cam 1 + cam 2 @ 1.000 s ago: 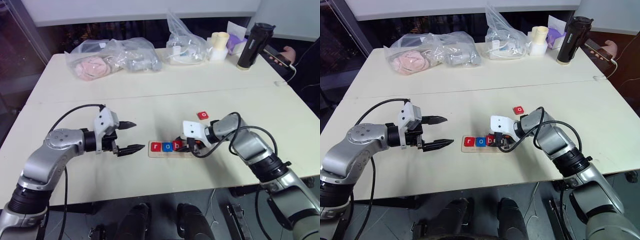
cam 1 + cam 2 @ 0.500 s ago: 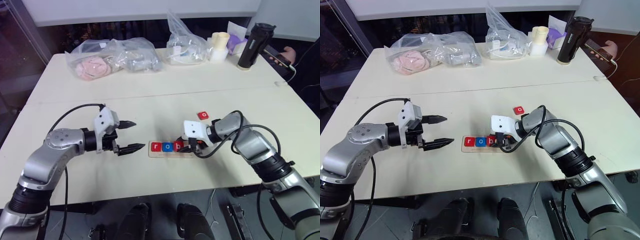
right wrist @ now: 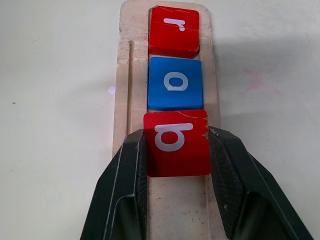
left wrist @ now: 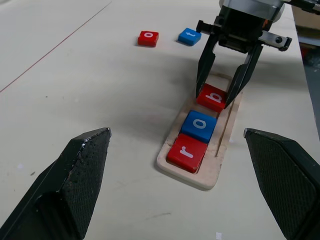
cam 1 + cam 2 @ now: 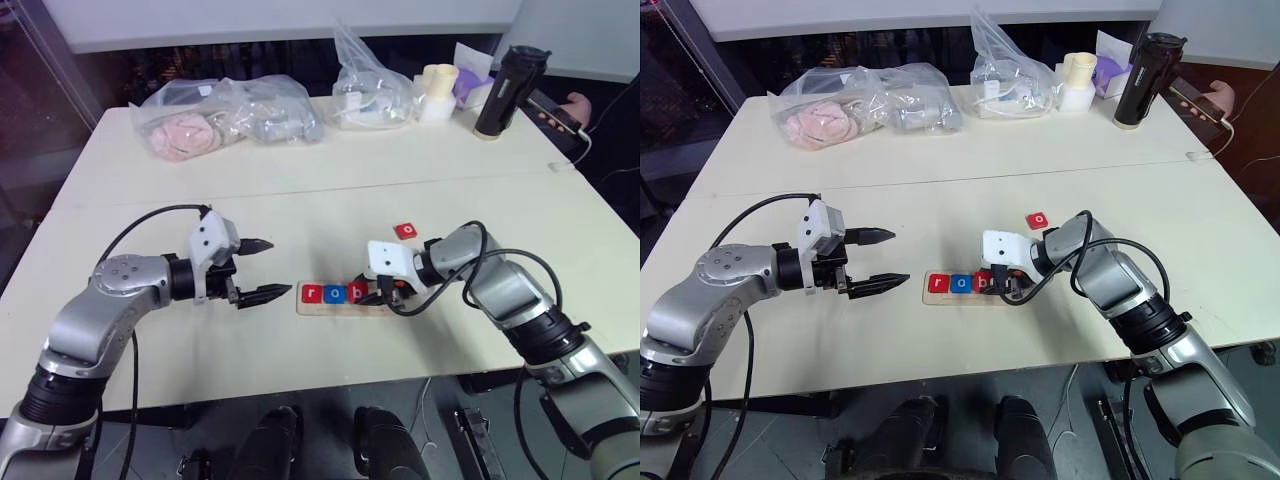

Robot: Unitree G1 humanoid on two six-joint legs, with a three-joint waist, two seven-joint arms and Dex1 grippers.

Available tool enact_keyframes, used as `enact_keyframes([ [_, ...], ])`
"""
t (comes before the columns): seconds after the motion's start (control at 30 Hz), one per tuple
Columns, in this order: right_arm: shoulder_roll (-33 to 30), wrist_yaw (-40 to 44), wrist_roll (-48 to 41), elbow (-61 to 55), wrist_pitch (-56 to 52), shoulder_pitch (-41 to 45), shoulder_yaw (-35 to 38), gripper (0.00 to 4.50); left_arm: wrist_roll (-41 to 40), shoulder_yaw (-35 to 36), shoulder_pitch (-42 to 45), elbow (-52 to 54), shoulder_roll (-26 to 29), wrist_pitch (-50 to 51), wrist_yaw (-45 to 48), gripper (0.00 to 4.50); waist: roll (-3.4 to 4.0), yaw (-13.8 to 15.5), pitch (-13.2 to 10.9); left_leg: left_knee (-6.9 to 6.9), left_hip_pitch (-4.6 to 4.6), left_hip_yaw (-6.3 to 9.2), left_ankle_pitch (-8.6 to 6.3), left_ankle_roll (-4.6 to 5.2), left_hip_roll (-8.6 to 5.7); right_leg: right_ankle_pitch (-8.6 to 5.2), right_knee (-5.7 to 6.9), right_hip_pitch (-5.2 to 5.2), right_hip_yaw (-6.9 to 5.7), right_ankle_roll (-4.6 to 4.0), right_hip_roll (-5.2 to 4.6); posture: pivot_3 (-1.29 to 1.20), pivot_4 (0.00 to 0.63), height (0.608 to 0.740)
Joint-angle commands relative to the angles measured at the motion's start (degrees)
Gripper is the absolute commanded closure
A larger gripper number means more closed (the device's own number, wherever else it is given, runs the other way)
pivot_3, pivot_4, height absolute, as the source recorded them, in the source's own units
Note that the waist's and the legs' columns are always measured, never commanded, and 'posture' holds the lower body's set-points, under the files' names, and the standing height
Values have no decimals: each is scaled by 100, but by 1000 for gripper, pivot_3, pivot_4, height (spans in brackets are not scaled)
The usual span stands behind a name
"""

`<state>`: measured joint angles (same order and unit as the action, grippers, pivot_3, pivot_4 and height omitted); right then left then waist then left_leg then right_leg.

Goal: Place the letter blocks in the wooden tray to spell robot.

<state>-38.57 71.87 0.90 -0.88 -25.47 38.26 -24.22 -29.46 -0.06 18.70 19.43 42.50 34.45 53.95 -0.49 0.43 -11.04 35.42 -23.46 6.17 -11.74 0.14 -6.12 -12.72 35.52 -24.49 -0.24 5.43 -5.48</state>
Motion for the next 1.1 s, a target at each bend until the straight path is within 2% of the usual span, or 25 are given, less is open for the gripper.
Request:
enact_keyframes([
  [0.03, 37, -7, -41, -81, 60, 52, 59, 3365, -89, 138, 53, 227, 11, -33, -25, 0, 0, 0, 0, 0, 0, 0, 0, 0, 0, 0, 0, 0, 0, 0, 0, 0, 150, 740],
  [0.23, 93, -21, -75, -145, -9, 69, 81, 291, -83, 122, 73, 203, 4, -42, -21, 0, 0, 0, 0, 0, 0, 0, 0, 0, 0, 0, 0, 0, 0, 0, 0, 0, 150, 740],
  [0.27, 101, -23, -84, -151, -19, 68, 92, 89, -83, 121, 75, 202, 0, -39, -26, 0, 0, -1, 0, 0, 0, 0, 0, 0, 0, 0, 0, 0, 0, 0, 0, 0, 150, 740],
  [0.5, 86, -58, -123, -219, -69, 140, 208, 89, -72, 94, 98, 196, -12, -39, -30, 0, 0, 0, 0, 0, 0, 0, 0, 0, 0, 0, 0, 0, 0, 0, 0, 0, 150, 740],
  [0.67, 204, -778, -49, 394, 248, 471, 735, 89, -77, 79, 100, 202, -39, -33, -42, 0, -1, -6, 0, 0, 0, 0, 2, -2, -1, 1, 1, -1, 0, -2, 0, 0, 150, 740],
  [0.83, 255, -1424, 279, 1097, 913, 421, 804, 89, -86, 70, 118, 196, -64, -23, -49, 0, -2, 3, 1, 0, 1, 0, 2, -3, 0, 2, 1, 0, 0, -2, 2, 0, 150, 740],
  [1.1, 297, -1389, 266, 1107, 1043, 129, 765, 89, -79, 74, 133, 170, -54, -32, -27, 0, -2, -21, 1, -1, 2, -1, 4, -5, -1, 2, 4, -1, 0, -2, 3, 0, 150, 740],
])
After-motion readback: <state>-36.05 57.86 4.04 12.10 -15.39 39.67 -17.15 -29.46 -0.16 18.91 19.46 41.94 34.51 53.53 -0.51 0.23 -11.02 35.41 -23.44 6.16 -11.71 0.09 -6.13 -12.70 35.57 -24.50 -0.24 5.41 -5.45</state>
